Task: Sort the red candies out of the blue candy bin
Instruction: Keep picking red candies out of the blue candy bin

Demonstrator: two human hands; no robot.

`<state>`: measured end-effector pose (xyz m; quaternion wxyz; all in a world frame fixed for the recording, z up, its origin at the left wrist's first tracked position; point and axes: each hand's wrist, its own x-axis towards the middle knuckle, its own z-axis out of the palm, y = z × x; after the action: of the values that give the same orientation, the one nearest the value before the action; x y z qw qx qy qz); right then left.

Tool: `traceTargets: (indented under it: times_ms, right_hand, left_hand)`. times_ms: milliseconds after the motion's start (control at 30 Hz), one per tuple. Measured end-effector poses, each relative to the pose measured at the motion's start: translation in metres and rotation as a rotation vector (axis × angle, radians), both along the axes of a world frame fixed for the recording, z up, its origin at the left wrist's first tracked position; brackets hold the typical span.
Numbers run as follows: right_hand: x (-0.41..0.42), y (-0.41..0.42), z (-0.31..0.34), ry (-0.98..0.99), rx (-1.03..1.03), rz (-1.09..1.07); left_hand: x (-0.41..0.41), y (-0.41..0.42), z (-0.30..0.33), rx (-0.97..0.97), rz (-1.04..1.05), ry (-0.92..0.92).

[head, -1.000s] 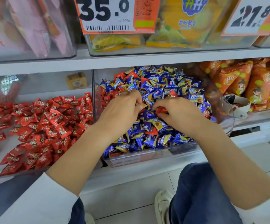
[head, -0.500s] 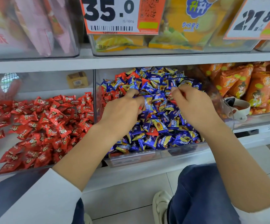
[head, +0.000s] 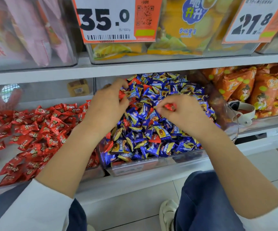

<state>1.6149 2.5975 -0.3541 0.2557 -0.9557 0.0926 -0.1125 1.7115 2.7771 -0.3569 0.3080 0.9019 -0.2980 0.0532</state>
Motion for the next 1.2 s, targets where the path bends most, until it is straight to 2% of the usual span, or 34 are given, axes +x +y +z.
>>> traceTargets:
  times_ms: [133,300,433,567,900,1067,1200]
  right_hand:
    - [0.009,0.005,-0.014,0.151,-0.288,-0.016]
    - [0.014,0.009,-0.021,0.22,-0.431,-0.045]
    - [0.016,0.011,-0.022,0.263,-0.441,-0.002]
    - [0.013,0.004,-0.011,0.282,-0.289,0.046]
    - [0.008,-0.017,0.011,0.015,0.15,-0.187]
    - [0.0,-0.035,0.016,-0.108,0.244,-0.301]
    - [-0.006,-0.045,0.015,-0.115,0.196,-0.333]
  left_hand:
    - [0.007,0.004,0.003,0.066,0.022,0.014]
    - [0.004,-0.013,0.003,0.221,0.0,0.015]
    - [0.011,-0.025,-0.001,0.407,0.034,0.062]
    - [0.012,-0.029,-0.011,0.606,-0.025,0.046]
    - [0.009,-0.021,-0.009,0.467,-0.087,0.014]
    - [0.005,-0.015,0.004,0.323,-0.044,-0.01]
    - [0.008,-0.015,0.004,0.173,0.001,-0.057]
